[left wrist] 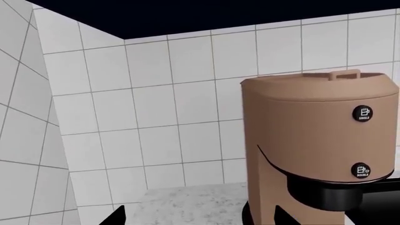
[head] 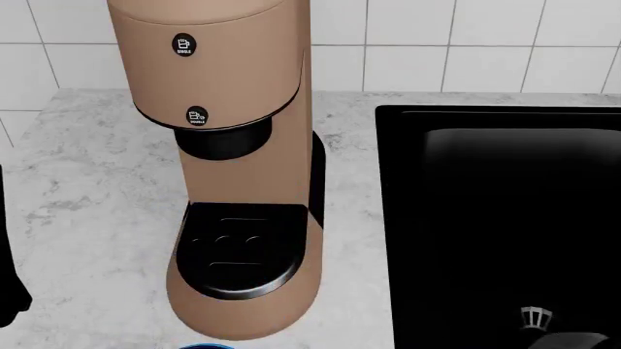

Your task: Pick the mug from under the coffee machine dispenser and place it on the counter.

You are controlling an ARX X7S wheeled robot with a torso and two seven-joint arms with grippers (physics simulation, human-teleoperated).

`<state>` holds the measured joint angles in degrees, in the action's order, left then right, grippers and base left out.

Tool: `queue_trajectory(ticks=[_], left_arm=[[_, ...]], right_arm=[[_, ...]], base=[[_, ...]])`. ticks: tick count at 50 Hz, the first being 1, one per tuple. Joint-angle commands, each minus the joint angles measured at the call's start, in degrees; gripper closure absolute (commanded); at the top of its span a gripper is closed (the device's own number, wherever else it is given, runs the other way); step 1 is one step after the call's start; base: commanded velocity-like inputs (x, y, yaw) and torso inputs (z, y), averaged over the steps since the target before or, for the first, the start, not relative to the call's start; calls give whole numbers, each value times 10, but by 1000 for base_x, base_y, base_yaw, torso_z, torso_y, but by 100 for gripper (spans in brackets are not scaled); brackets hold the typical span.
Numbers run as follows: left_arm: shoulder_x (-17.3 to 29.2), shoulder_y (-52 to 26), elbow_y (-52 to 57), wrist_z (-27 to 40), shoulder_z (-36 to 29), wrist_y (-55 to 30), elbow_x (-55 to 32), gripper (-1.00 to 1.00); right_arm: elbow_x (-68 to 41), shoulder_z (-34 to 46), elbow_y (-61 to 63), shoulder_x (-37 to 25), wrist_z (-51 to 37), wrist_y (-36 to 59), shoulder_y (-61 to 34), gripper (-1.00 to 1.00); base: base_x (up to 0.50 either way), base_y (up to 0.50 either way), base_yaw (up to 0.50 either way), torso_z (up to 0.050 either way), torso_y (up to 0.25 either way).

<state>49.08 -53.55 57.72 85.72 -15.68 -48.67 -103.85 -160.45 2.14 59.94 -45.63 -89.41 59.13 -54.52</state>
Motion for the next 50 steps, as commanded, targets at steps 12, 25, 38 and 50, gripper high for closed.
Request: queue_trajectory(ticks=[12, 25, 38, 50], left_arm=[[5, 7, 4, -4, 3, 3, 7, -100], [9, 5, 4, 0, 4, 7, 2, -100], [4, 4, 1, -4, 1, 5, 11, -100], [15, -6, 10, 8, 5, 7, 2, -100]], right_arm=[[23, -29, -37, -84, 27, -33, -89, -100], [62, -69, -62, -112, 43, -26, -83, -100], [145, -137, -93, -96, 57, 30, -13, -100], [198, -204, -107, -82, 53, 29, 28, -100]], base=[[0, 0, 0, 0, 0], [0, 0, 0, 0, 0], [0, 0, 0, 0, 0], [0, 0, 0, 0, 0]])
